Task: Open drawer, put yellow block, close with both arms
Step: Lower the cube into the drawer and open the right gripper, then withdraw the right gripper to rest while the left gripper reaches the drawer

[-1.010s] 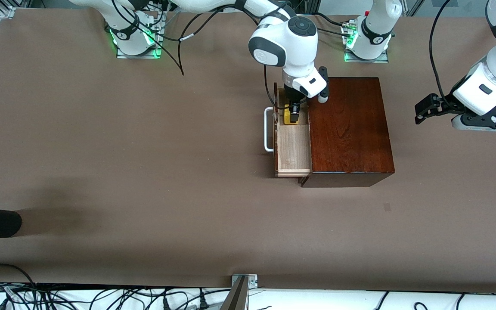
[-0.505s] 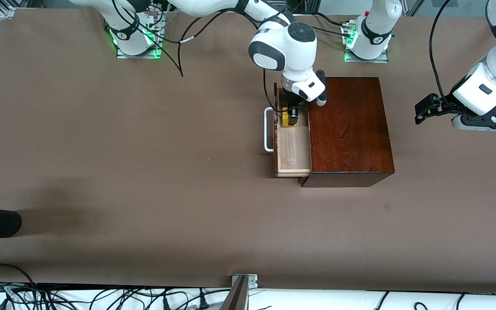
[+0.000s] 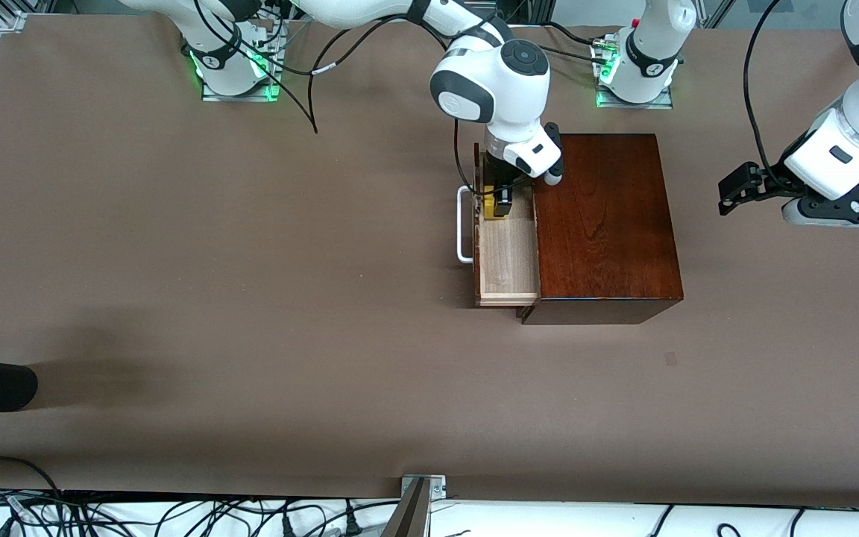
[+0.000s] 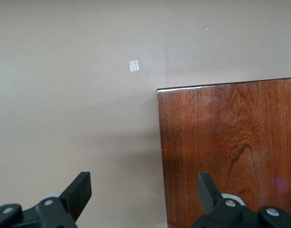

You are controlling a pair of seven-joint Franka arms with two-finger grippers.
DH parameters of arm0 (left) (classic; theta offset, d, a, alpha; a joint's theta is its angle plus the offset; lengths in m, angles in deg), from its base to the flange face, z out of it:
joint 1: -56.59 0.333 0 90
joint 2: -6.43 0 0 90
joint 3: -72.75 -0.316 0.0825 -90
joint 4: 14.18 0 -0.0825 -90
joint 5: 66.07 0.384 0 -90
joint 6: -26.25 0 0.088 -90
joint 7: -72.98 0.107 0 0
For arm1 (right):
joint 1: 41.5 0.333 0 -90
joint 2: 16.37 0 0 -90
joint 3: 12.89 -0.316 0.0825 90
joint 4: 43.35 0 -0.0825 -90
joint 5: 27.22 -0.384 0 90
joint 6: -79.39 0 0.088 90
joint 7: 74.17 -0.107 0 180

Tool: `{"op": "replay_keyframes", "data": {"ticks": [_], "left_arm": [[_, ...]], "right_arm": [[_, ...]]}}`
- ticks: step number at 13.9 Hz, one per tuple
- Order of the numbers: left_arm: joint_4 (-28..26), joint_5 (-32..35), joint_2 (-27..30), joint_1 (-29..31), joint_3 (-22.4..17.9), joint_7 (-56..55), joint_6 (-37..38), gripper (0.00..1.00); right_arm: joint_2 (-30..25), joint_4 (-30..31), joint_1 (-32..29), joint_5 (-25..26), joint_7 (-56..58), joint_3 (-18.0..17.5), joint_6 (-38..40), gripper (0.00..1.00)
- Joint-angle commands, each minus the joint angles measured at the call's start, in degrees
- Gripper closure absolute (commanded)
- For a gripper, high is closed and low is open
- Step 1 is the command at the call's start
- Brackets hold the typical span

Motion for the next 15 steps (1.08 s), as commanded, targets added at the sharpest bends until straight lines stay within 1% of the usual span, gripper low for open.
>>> {"op": "replay_keyframes", "data": {"ticks": [1, 3, 4, 6, 8, 10, 11, 13, 15], "left_arm": [[1.60, 0.46, -0.76, 0.26, 0.16, 0.87, 0.39, 0.00], [1.60, 0.46, -0.76, 0.26, 0.16, 0.78, 0.39, 0.00], [1.60, 0.46, -0.76, 0.26, 0.16, 0.87, 0.39, 0.00], [1.60, 0.46, -0.76, 0.26, 0.16, 0.78, 0.39, 0.00], [1.60, 0.46, -0.76, 0.26, 0.16, 0.78, 0.39, 0.00], [1.60, 0.46, -0.76, 0.26, 0.16, 0.78, 0.39, 0.00], [1.60, 0.46, -0.76, 0.26, 0.16, 0.78, 0.39, 0.00], [1.60, 0.46, -0.76, 0.26, 0.16, 0.78, 0.39, 0.00], [1.60, 0.46, -0.76, 0.18, 0.16, 0.78, 0.39, 0.00]], "right_arm": [[0.77, -1.31, -0.06, 0.54, -0.19, 0.09, 0.78, 0.00], [0.33, -1.57, -0.32, 0.36, -0.19, -0.08, 1.03, 0.00], [-0.80, -2.09, -0.41, 0.36, -0.19, -0.09, 1.65, 0.00], [-3.35, -2.80, -0.41, 0.36, -0.28, 0.09, 3.31, 0.00], [-7.65, -3.15, -0.93, 0.27, -2.64, 0.26, 4.02, 0.00], [-11.26, -3.15, -3.73, -2.35, -3.97, 0.44, 7.61, 0.00], [-13.10, -3.15, -6.53, -3.32, -4.06, 0.27, 9.80, 0.00], [-16.97, -3.15, -9.71, -3.24, -4.06, 0.96, 14.81, 0.00], [-20.31, -3.07, -14.62, -3.33, -4.06, 1.41, 16.24, 0.00]]}}
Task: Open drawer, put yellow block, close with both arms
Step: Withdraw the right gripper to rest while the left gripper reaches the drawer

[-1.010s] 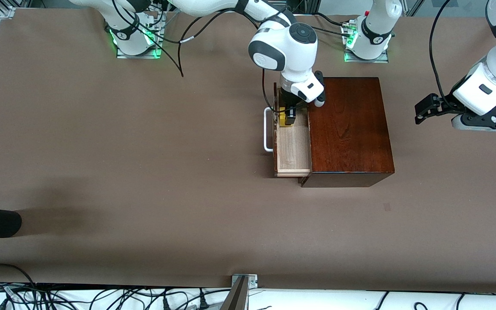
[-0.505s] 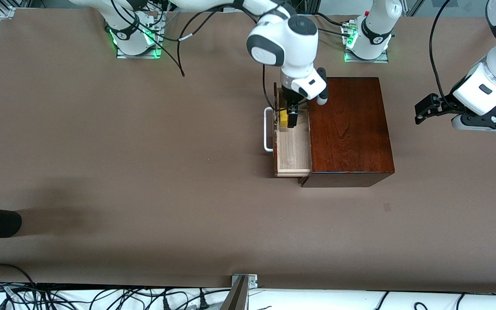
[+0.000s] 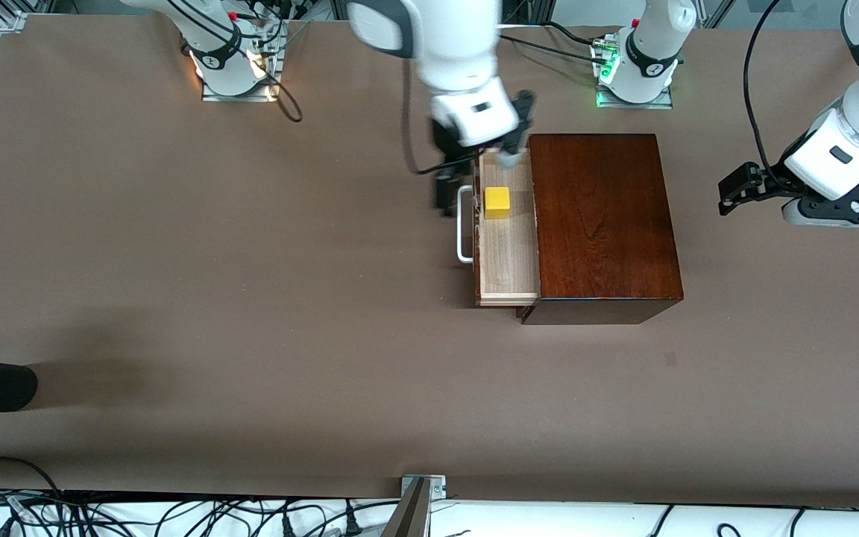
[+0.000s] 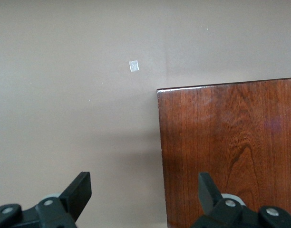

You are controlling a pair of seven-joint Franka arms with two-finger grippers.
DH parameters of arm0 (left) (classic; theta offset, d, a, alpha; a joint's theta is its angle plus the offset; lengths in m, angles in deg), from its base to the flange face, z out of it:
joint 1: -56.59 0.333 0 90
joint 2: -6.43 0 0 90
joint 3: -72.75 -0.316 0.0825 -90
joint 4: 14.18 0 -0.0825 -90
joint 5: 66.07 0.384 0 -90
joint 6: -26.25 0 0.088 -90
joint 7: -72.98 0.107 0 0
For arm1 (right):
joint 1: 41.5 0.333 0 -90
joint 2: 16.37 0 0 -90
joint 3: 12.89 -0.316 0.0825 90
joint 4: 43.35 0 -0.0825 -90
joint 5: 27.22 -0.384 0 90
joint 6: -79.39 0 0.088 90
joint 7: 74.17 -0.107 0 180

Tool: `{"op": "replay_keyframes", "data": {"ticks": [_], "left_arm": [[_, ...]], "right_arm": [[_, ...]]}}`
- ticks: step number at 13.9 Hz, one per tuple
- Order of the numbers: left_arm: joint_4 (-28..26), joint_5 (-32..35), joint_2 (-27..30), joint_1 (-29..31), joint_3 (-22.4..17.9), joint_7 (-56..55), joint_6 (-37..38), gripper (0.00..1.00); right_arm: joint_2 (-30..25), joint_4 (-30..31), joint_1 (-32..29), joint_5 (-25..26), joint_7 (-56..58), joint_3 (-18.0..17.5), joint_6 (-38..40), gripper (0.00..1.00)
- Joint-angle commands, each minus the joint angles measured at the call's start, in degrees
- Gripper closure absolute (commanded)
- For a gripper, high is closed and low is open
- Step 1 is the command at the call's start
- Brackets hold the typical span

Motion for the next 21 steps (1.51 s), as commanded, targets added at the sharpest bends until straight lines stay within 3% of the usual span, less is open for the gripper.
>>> {"op": "replay_keyframes", "data": {"ticks": [1, 3, 4, 6, 8, 11, 14, 16, 19, 21], "left_arm": [[1.57, 0.46, -0.73, 0.25, 0.16, 0.61, 0.39, 0.00], [1.66, 0.37, -0.73, 0.16, 0.25, 0.43, 0.39, 0.00], [1.66, 0.37, -0.64, 0.16, 0.51, 0.34, 0.39, 0.00], [1.75, 0.20, -0.64, 0.16, 0.78, 0.34, 0.39, 0.00], [1.75, -0.59, -0.72, -0.28, 0.87, 0.78, 0.39, 0.00], [1.75, -1.38, -0.81, -1.07, 1.04, 0.87, 0.65, 0.00], [1.75, -1.39, -2.48, -3.79, 1.83, 0.87, 4.77, 0.00], [1.66, -1.47, -4.75, -5.46, 3.67, 0.87, 6.09, 0.00], [1.83, -2.08, -6.70, -7.05, 9.37, 0.17, 8.04, 0.00], [1.92, -6.90, -8.01, -7.14, 12.89, -0.01, 7.95, 0.00]], "right_arm": [[-4.52, 1.74, -7.01, -1.39, -0.29, -0.17, 1.48, 0.00], [-5.93, 2.00, -13.16, -3.48, -0.64, -0.26, 0.78, 0.00], [-8.55, 4.27, -16.07, -7.59, -0.99, 0.35, 0.78, 0.00], [-15.65, 14.00, -22.04, -15.60, -0.90, 1.84, -0.18, 0.00], [-22.69, 24.36, -26.27, -18.43, -0.99, 4.04, -2.55, 0.00], [-29.38, 34.06, -27.17, -19.15, -0.29, 10.79, -2.39, 0.00], [-32.48, 37.33, -27.08, -19.15, -0.99, 14.85, -0.64, 0.00], [-32.39, 37.25, -27.17, -18.80, -3.78, 15.21, 0.25, 0.00], [-32.30, 37.25, -27.17, -18.01, -8.10, 15.82, 2.09, 0.00], [-32.04, 37.16, -27.26, -18.09, -8.28, 16.96, 2.09, 0.00]]}}
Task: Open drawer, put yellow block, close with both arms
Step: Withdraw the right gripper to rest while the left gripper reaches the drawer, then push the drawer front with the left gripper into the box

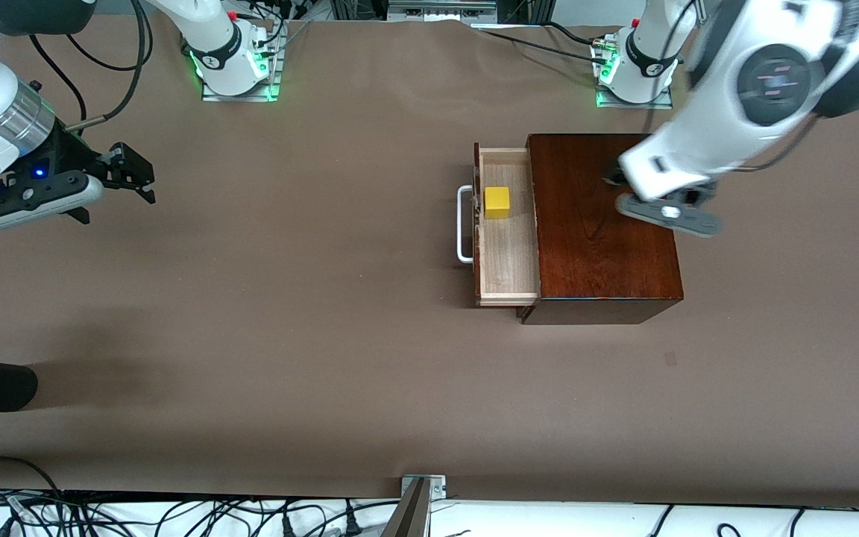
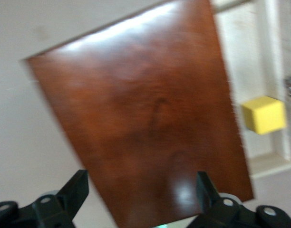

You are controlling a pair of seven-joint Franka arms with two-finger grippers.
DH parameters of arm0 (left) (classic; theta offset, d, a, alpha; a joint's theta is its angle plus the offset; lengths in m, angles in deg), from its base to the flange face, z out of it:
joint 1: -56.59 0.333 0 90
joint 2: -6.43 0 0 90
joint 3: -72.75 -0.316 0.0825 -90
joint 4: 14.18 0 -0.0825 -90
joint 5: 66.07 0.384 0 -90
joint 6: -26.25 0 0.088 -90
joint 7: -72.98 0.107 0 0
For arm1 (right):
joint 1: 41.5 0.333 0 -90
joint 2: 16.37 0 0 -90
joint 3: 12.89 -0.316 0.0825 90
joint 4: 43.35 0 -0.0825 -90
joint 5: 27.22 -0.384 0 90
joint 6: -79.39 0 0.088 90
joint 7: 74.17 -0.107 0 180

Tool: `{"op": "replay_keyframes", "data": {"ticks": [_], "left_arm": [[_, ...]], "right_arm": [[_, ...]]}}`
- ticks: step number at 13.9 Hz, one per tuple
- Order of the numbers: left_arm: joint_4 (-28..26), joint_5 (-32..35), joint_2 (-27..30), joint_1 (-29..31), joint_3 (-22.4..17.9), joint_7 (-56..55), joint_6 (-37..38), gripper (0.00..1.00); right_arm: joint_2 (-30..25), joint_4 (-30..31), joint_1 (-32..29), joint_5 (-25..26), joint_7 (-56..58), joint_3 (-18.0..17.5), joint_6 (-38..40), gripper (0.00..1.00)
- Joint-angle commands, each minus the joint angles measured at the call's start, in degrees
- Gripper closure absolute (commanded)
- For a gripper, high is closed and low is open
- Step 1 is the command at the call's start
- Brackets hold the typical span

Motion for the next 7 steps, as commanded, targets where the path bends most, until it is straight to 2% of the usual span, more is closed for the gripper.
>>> {"op": "replay_keyframes", "data": {"ticks": [1, 3, 5, 7], "left_arm": [[3.36, -6.27, -2.78, -0.03, 4.21, -0.16, 1.55, 0.00], [7.66, -11.11, -7.43, -0.12, 8.43, -1.56, 1.81, 0.00], [13.97, -11.57, -14.01, -1.43, 11.95, -1.57, 1.81, 0.00], [19.00, -11.22, -18.68, -5.11, 12.14, -1.48, 1.90, 0.00]], "right_arm": [[-0.74, 0.71, 0.10, -0.41, -1.10, 1.79, 0.35, 0.00], [-0.39, 0.10, 0.10, -0.49, -1.01, 1.97, 0.52, 0.00], [-0.30, -0.69, 0.01, -0.15, -0.92, 2.40, 0.70, 0.00], [-0.21, -0.96, -0.07, -0.58, -1.36, 4.07, 0.00, 0.00]]}}
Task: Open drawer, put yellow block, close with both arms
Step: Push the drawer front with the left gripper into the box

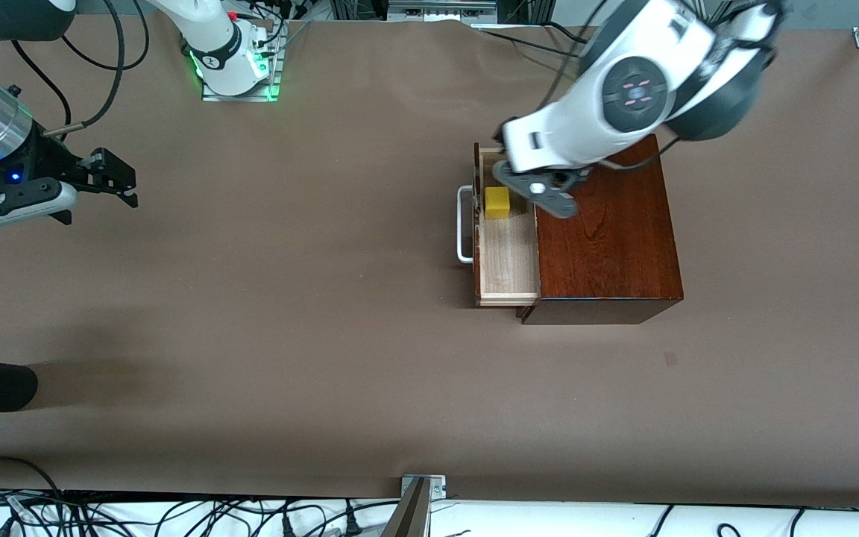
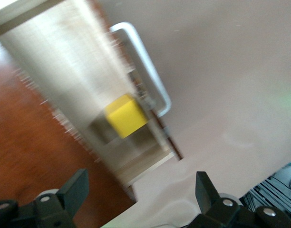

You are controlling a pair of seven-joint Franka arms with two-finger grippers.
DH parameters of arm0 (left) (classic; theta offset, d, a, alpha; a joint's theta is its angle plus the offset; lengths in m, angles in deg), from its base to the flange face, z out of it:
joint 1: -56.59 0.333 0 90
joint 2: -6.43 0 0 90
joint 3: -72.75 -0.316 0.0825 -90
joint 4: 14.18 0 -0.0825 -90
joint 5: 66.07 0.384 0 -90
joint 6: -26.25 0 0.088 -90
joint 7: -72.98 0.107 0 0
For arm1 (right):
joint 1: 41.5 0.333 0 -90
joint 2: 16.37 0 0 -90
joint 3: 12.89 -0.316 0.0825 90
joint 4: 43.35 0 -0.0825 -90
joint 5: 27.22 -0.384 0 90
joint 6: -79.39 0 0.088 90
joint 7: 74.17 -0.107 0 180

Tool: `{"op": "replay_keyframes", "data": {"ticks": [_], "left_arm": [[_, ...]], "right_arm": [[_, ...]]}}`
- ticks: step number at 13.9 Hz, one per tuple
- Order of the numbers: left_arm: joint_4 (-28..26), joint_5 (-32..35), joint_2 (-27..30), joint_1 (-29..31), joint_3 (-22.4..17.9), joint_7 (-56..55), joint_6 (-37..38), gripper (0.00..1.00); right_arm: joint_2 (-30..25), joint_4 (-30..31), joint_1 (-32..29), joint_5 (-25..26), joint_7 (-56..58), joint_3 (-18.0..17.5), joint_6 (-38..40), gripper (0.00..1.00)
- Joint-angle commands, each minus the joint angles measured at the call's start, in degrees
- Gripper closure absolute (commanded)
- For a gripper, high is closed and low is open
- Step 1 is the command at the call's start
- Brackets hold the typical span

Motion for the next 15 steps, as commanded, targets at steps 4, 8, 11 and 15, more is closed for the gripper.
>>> {"op": "replay_keyframes", "data": {"ticks": [4, 8, 11, 15], "left_arm": [[9.10, 1.30, -8.57, -4.44, 0.30, 13.38, 1.36, 0.00], [8.49, 9.99, -10.50, -8.47, 0.48, 28.64, -4.95, 0.00], [8.49, 18.16, -13.92, -12.43, 0.48, 35.48, -10.40, 0.00], [8.40, 26.60, -18.58, -16.31, 0.48, 40.08, -15.60, 0.00]], "right_arm": [[0.97, -0.72, 0.21, -0.84, -0.85, 1.33, -1.16, 0.00], [0.62, -0.63, 0.56, -0.85, -0.77, 0.89, -0.46, 0.00], [0.79, -0.63, 0.56, -0.32, -0.50, 0.98, -0.45, 0.00], [0.97, -0.71, 0.65, 0.03, 0.03, 0.98, -0.98, 0.00]]}}
